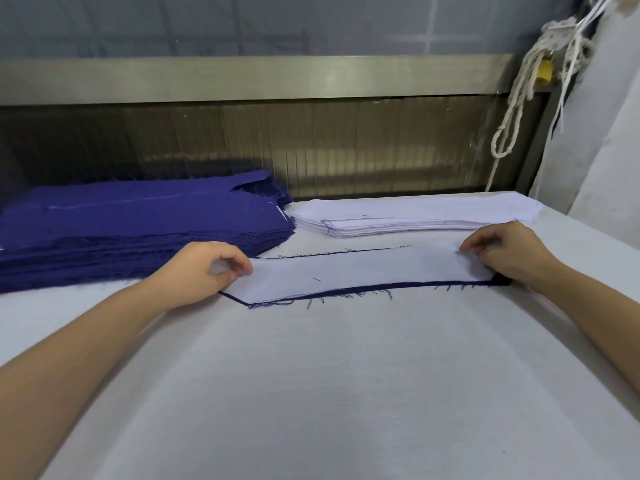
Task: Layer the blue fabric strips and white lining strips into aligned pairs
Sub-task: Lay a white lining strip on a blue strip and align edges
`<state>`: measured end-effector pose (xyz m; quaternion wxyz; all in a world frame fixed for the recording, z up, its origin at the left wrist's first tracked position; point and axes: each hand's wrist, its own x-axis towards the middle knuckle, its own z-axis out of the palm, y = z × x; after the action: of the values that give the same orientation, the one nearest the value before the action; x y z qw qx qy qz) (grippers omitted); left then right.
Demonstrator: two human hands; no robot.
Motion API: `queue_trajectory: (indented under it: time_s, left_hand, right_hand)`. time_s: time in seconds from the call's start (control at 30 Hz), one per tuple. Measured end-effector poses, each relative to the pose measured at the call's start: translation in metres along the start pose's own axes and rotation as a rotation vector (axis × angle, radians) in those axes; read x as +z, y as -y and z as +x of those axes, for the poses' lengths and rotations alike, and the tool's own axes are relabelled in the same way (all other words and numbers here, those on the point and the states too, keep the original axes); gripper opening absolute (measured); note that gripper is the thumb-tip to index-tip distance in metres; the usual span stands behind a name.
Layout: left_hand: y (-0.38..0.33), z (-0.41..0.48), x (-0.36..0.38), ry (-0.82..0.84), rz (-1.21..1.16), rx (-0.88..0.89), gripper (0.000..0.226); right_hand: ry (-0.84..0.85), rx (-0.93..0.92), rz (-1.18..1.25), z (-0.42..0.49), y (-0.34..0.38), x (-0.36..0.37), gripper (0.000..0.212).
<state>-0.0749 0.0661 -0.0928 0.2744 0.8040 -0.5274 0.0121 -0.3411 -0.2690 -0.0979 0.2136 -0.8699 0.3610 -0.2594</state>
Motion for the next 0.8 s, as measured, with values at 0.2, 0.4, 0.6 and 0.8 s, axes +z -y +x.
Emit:
queue_trajectory:
  time_s: [0.2,0.4,0.6,0.8]
  left_hand:
    - [-0.001,-0.002,0.0,0.024,0.071,0.053,0.025]
    - [0.003,-0.003,0.0,-0.025,0.248,0.033,0.02]
    - [0.008,-0.001,0.002,-0.141,0.34,0.067,0.006]
    - [0.007,0.008,0.003,-0.187,0.29,0.075,0.01]
  right_hand:
    - [0.052,0.023,-0.037,0.0,-0.003,0.0,0.028]
    - [0.006,0.05,-0.218,0.0,-0.002,-0.002,0.019]
    - [-0.047,-0.036,-0.472,-0.004,0.009,0.004,0.018]
    - [0.034,-0.275,-0.461,0.0,0.052,0.029,0.022]
